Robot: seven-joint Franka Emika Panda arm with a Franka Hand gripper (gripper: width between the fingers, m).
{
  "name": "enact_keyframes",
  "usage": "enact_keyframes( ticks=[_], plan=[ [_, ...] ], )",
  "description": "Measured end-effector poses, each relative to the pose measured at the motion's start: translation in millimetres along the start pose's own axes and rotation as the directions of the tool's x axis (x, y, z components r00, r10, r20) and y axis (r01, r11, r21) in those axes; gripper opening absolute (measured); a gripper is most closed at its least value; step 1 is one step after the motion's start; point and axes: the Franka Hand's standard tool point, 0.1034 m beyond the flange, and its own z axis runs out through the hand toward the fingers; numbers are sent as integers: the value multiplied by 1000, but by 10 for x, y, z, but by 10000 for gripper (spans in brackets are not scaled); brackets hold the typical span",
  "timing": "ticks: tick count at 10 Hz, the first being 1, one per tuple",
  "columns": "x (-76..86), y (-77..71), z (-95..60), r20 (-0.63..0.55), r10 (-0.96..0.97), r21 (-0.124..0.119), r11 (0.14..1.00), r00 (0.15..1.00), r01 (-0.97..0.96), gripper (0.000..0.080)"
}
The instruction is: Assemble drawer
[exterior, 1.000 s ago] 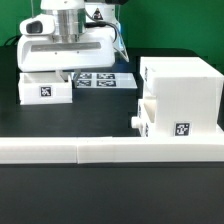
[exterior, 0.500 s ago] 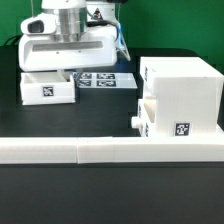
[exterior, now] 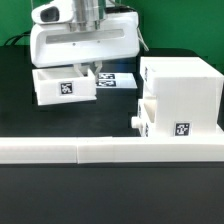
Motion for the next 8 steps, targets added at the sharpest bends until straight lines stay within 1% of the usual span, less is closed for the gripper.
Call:
enact_keyframes(
  ticks=[1,2,4,5,6,7,8],
  plan=[
    [127,-50,-52,2,2,7,1000,1000,-2,42],
    [249,-92,-93,-7,-9,9,1000,1000,9,42],
    [201,-74,-63,-3,-33,8,999,999,33,42],
    [203,-76,-63,-3,-38,8,999,999,38,42],
    [192,-62,-55,-2,-118,7,993,993,118,42],
    [141,-2,-17,6,-254,10,967,967,254,42],
    [183,24,-18,15,-344,17,939,939,344,42]
  ],
)
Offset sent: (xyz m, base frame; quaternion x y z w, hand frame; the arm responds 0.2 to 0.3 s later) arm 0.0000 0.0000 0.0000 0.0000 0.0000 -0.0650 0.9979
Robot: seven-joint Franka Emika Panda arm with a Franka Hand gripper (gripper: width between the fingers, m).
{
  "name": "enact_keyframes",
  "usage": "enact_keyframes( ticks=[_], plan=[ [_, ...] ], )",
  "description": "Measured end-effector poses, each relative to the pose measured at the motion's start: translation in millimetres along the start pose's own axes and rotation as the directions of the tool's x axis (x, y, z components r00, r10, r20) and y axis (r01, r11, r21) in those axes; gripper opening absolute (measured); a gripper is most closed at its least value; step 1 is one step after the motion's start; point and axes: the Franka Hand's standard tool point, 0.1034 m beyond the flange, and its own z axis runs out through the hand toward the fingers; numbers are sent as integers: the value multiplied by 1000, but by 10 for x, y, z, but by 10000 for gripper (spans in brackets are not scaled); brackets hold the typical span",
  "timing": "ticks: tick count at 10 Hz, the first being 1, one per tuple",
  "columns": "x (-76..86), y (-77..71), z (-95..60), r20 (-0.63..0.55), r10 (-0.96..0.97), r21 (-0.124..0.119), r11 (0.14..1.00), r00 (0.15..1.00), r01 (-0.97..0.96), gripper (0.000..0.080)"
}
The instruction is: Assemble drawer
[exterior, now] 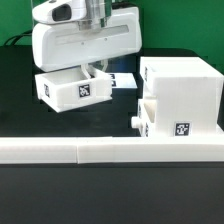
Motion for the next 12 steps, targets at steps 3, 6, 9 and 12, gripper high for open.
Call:
enact_keyframes(
  ticks=[3,6,9,12],
  plan=[
    [222,47,-81,11,-244,-25,969,970,244,42],
    [239,66,-91,28,-396,-30,917,918,397,42],
    [227,79,-85,35,-549,-25,835,835,550,42],
    [286,143,-111,64,-754,-22,654,654,756,42]
  ],
)
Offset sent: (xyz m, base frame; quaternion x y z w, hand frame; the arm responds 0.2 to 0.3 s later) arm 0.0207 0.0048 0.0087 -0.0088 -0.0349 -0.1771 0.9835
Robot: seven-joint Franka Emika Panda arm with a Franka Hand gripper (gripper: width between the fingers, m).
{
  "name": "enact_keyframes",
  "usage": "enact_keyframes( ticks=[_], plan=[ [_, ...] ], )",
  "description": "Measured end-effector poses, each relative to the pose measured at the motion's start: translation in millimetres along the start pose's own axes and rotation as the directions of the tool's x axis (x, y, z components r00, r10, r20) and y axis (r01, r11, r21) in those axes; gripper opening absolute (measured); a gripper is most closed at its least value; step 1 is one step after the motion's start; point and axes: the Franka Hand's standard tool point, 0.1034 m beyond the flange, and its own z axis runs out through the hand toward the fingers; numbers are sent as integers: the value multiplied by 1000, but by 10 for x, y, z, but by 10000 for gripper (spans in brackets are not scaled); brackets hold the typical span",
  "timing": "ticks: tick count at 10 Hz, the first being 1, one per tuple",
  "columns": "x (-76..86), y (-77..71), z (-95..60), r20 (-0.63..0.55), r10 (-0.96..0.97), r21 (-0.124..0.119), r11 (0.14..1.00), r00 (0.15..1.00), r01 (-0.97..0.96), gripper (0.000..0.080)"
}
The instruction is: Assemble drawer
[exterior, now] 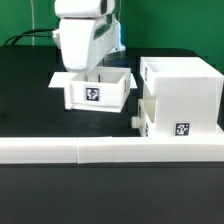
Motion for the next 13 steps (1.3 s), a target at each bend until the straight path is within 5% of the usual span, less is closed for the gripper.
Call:
enact_keyframes(
  ticks=[13],
  plan=[
    [29,230,41,8,-131,10,991,991,131,42]
  ],
)
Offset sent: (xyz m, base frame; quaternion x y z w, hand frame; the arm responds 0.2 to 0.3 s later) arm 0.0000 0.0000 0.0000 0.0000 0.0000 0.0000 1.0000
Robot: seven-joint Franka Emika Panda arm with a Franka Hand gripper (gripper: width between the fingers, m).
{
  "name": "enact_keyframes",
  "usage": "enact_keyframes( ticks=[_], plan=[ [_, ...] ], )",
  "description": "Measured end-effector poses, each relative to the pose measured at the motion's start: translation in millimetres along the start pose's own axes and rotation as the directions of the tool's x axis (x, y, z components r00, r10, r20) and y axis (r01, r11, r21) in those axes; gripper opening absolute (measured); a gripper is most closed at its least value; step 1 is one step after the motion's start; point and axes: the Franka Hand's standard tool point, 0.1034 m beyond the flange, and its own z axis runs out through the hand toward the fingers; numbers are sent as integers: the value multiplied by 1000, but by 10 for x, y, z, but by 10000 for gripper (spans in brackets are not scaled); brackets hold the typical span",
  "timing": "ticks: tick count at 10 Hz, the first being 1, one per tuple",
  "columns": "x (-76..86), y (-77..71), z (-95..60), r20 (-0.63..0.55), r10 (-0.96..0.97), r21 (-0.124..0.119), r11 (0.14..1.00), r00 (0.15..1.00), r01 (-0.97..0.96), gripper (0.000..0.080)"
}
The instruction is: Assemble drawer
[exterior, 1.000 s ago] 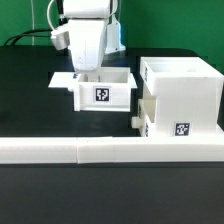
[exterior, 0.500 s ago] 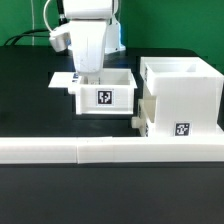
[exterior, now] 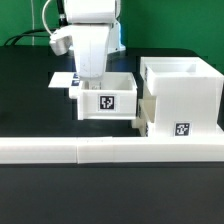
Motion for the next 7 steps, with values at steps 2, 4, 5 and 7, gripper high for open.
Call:
enact_keyframes(
  ticks=[2,4,5,7],
  plan=[
    [39,27,5,11,-40,0,999,999,40,42],
    [88,62,-13,16,-53,6,999,998,52,42],
    [107,79,-24,16,-48,4,999,999,48,42],
    [95,66,-15,16,-46,6,999,999,46,42]
  ],
)
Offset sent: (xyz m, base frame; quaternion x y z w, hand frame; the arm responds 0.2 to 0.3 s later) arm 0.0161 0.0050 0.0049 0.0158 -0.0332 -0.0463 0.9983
